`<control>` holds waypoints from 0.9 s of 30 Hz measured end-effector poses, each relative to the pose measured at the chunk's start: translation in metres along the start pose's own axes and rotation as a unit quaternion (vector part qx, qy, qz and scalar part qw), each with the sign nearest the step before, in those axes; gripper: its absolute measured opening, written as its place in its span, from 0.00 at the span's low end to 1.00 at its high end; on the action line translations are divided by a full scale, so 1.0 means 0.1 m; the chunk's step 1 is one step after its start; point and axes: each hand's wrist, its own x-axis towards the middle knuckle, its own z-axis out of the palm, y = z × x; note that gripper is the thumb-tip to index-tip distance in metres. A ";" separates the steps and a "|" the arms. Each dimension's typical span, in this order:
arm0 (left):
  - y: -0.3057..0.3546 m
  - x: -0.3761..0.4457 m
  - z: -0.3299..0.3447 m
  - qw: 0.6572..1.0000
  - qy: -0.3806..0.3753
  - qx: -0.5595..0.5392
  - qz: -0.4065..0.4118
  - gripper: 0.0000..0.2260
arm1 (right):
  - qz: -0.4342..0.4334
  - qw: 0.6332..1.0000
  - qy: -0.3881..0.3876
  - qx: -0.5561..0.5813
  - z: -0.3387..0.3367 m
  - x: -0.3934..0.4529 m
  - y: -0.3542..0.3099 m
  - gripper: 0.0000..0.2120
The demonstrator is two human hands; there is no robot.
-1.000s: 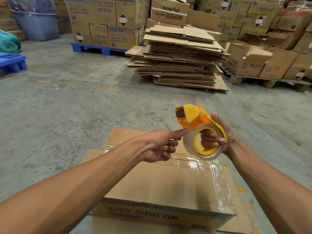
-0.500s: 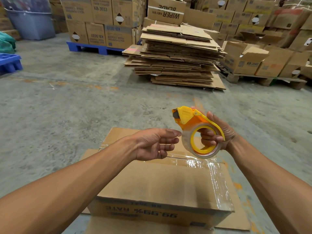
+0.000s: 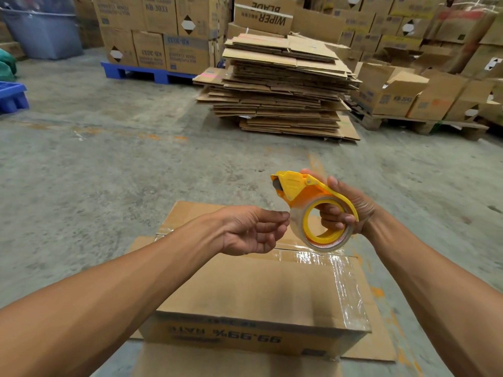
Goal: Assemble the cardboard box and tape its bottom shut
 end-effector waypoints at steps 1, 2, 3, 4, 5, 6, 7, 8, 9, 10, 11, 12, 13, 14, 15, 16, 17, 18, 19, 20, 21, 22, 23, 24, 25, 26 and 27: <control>0.01 0.00 0.00 1.000 -0.001 0.002 -0.008 0.06 | 0.002 1.000 0.003 -0.006 0.00 0.00 0.00 0.24; 0.02 -0.01 -0.01 1.000 -0.003 0.006 -0.018 0.08 | 0.006 1.000 0.005 -0.014 0.01 -0.01 0.00 0.24; 0.03 -0.02 -0.01 0.999 -0.005 0.012 -0.029 0.08 | 0.011 1.000 0.005 -0.027 0.01 -0.01 -0.01 0.23; 0.04 -0.03 -0.02 0.999 -0.005 0.017 -0.039 0.08 | 0.018 0.999 0.001 -0.043 0.03 -0.01 -0.02 0.22; 0.05 -0.03 -0.02 0.999 -0.004 0.023 -0.047 0.08 | 0.026 0.998 -0.008 -0.058 0.05 -0.01 -0.03 0.21; 0.06 -0.04 -0.02 0.998 -0.003 0.030 -0.053 0.07 | 0.033 0.997 -0.016 -0.068 0.08 -0.01 -0.04 0.20; 0.06 -0.05 -0.02 0.998 -0.003 0.037 -0.057 0.06 | 0.039 0.996 -0.017 -0.072 0.11 -0.01 -0.05 0.20; 0.06 -0.06 -0.01 0.997 -0.002 0.045 -0.061 0.04 | 0.043 0.996 -0.011 -0.080 0.13 -0.02 -0.07 0.21; 0.06 -0.08 0.01 0.997 -0.001 0.053 -0.064 0.02 | 0.046 0.994 -0.001 -0.096 0.16 -0.03 -0.08 0.23; 0.06 -0.09 0.03 0.996 -0.001 0.060 -0.067 0.02 | 0.048 0.992 0.014 -0.118 0.20 -0.05 -0.09 0.23; 0.05 -0.09 0.04 0.996 -0.001 0.062 -0.069 0.02 | 0.048 0.989 0.031 -0.138 0.25 -0.05 -0.10 0.24; 0.05 -0.10 0.05 0.996 -0.002 0.059 -0.070 0.02 | 0.047 0.986 0.048 -0.150 0.29 -0.06 -0.11 0.25; 0.05 -0.10 0.06 0.996 -0.001 0.052 -0.071 0.01 | 0.047 0.984 0.064 -0.158 0.33 -0.06 -0.12 0.26; 0.06 -0.09 0.07 0.996 -0.001 0.045 -0.073 0.01 | 0.046 0.982 0.077 -0.163 0.37 -0.06 -0.13 0.27; 0.06 -0.08 0.07 0.996 -0.001 0.039 -0.075 0.01 | 0.046 0.981 0.089 -0.168 0.39 -0.06 -0.13 0.28; 0.06 -0.07 0.07 0.996 -0.001 0.033 -0.077 0.02 | 0.046 0.979 0.100 -0.171 0.41 -0.06 -0.14 0.29; 0.07 -0.06 0.06 0.997 -0.004 0.028 -0.078 0.02 | 0.048 0.978 0.109 -0.173 0.42 -0.06 -0.14 0.29; 0.07 -0.05 0.07 0.997 -0.008 0.026 -0.076 0.03 | 0.051 0.977 0.114 -0.174 0.42 -0.06 -0.14 0.30; 0.07 -0.04 0.07 0.997 -0.010 0.027 -0.072 0.04 | 0.054 0.976 0.116 -0.174 0.43 -0.05 -0.15 0.30; 0.07 -0.04 0.07 0.997 -0.008 0.030 -0.068 0.05 | 0.060 0.976 0.116 -0.176 0.44 -0.05 -0.16 0.30; 0.08 -0.05 0.06 0.997 -0.004 0.033 -0.064 0.06 | 0.068 0.974 0.114 -0.183 0.45 -0.06 -0.18 0.30; 0.10 -0.06 0.03 0.998 0.000 0.036 -0.058 0.07 | 0.081 0.971 0.114 -0.193 0.47 -0.07 -0.19 0.29; 0.11 -0.09 -0.02 0.998 0.003 0.042 -0.052 0.07 | 0.097 0.968 0.117 -0.202 0.49 -0.09 -0.20 0.30; 0.12 -0.11 -0.09 0.997 0.003 0.052 -0.049 0.06 | 0.111 0.964 0.122 -0.207 0.51 -0.11 -0.21 0.30; 0.13 -0.13 -0.16 0.997 0.000 0.066 -0.051 0.06 | 0.122 0.962 0.127 -0.209 0.52 -0.12 -0.21 0.30; 0.13 -0.14 -0.23 0.995 -0.003 0.082 -0.056 0.05 | 0.133 0.960 0.129 -0.210 0.54 -0.13 -0.21 0.31; 0.12 -0.16 -0.29 0.993 -0.007 0.097 -0.063 0.05 | 0.143 0.958 0.130 -0.212 0.55 -0.12 -0.20 0.31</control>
